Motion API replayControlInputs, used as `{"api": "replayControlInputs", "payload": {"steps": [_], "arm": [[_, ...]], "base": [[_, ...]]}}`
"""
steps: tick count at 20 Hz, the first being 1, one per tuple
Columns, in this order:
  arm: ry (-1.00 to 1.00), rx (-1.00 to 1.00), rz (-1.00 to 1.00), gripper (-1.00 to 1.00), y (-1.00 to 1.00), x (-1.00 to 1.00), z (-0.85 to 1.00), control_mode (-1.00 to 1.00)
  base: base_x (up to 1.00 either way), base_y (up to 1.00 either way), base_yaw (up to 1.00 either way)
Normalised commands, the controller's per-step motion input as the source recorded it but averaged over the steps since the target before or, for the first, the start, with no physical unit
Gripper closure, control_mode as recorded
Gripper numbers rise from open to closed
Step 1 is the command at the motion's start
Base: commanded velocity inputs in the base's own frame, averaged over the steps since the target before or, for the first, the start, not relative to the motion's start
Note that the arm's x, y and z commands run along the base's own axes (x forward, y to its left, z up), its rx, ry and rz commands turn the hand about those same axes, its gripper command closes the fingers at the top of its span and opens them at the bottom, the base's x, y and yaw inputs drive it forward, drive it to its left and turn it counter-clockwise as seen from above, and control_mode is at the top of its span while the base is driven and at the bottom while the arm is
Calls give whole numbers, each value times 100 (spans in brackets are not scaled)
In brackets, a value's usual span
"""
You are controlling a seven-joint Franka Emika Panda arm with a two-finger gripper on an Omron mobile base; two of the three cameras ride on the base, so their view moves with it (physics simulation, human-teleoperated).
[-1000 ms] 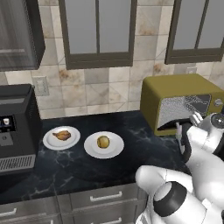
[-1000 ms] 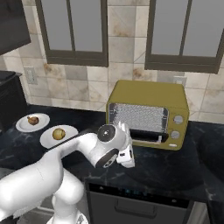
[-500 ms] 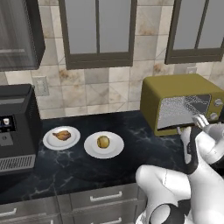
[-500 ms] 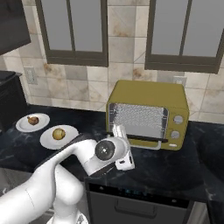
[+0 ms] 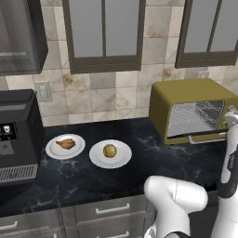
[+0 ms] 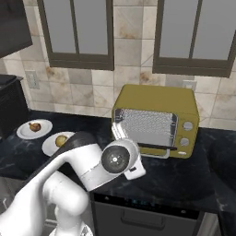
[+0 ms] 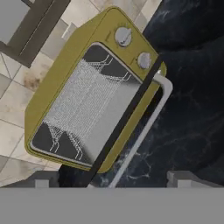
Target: Open the toaster oven door. Place the bread on the top rack in the toaster oven and place the chicken drumstick on the bottom rack.
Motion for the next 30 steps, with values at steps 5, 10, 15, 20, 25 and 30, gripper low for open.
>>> {"api": "replayControlInputs", "payload": {"steps": [5, 10, 15, 20, 25, 30], "arm": [[14, 0, 22, -100, 0, 31, 98, -100], [43, -14, 25, -100, 0, 99, -32, -100], [51, -26, 38, -100, 0, 94, -100, -100], [31, -15, 38, -100, 0, 63, -90, -100], [19, -9, 38, -100, -9, 4, -87, -100], [6, 0, 34, -100, -20, -85, -85, -100]], "base": [[0, 0, 0], [0, 0, 0], [0, 0, 0], [0, 0, 0], [0, 0, 0], [0, 0, 0]]}}
